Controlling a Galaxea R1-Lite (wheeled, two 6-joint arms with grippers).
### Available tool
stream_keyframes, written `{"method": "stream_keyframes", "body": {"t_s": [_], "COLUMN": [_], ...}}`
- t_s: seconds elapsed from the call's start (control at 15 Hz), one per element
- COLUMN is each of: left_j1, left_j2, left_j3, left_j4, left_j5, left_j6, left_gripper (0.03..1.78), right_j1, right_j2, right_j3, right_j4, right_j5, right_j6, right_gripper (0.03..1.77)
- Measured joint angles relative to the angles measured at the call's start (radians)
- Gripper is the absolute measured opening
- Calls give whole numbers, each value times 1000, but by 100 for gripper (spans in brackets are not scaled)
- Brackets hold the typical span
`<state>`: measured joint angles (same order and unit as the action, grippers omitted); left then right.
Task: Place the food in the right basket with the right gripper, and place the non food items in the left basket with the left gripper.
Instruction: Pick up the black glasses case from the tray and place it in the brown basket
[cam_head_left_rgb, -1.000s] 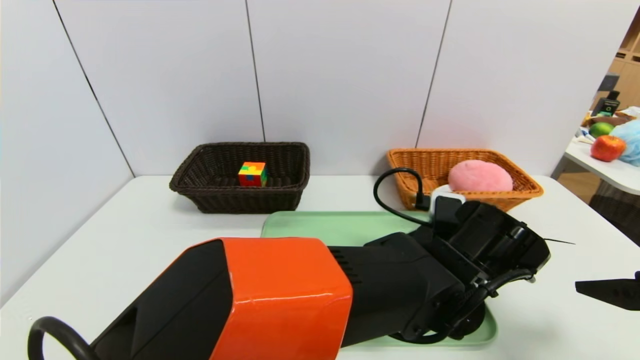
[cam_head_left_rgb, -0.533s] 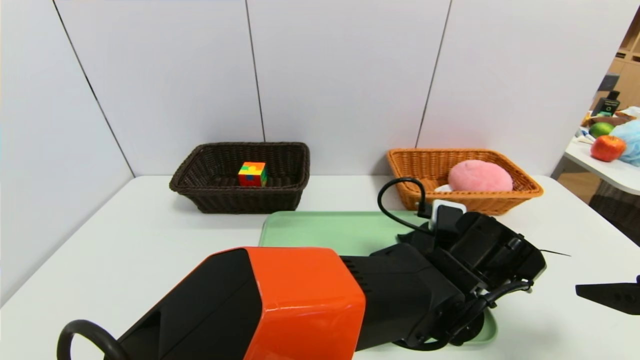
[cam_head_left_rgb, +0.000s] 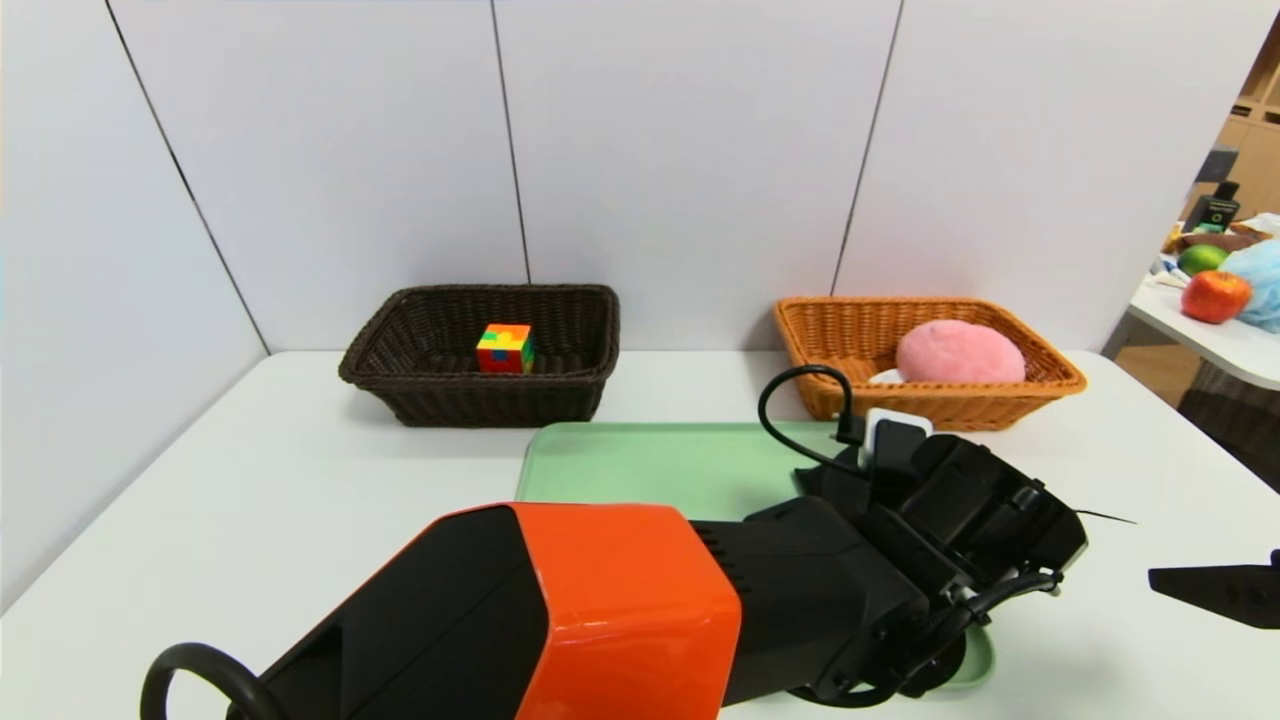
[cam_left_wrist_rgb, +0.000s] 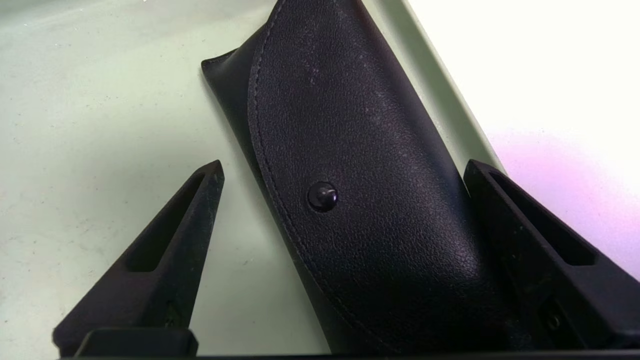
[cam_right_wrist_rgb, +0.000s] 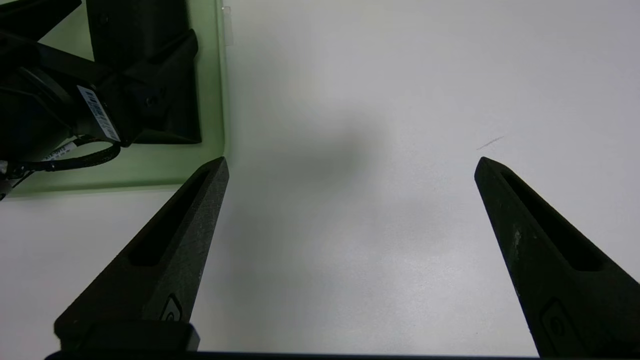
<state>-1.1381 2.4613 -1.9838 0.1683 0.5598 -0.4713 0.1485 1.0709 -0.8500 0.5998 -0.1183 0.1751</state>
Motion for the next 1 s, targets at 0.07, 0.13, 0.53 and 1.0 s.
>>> {"method": "stream_keyframes", "body": {"t_s": [0.07,0.13,0.53,1.0], "left_j1": [0,0,0,3], "left_j2": [1,2,5,-22], "left_j3": [0,0,0,1], "left_j4": [0,1,0,19], "left_j5": [-2,-2,-4,-3], "left_j6": [0,0,13,15], "left_gripper": [161,144,81,65], "right_j1": [0,0,0,-4], "right_j2": [1,1,4,3], "right_j3": [-1,-2,-1,4], "right_j4": [0,-1,-39,-42], "right_j5": [5,8,7,6], "right_j6": [0,0,0,0], "right_gripper": [170,170,170,170]}}
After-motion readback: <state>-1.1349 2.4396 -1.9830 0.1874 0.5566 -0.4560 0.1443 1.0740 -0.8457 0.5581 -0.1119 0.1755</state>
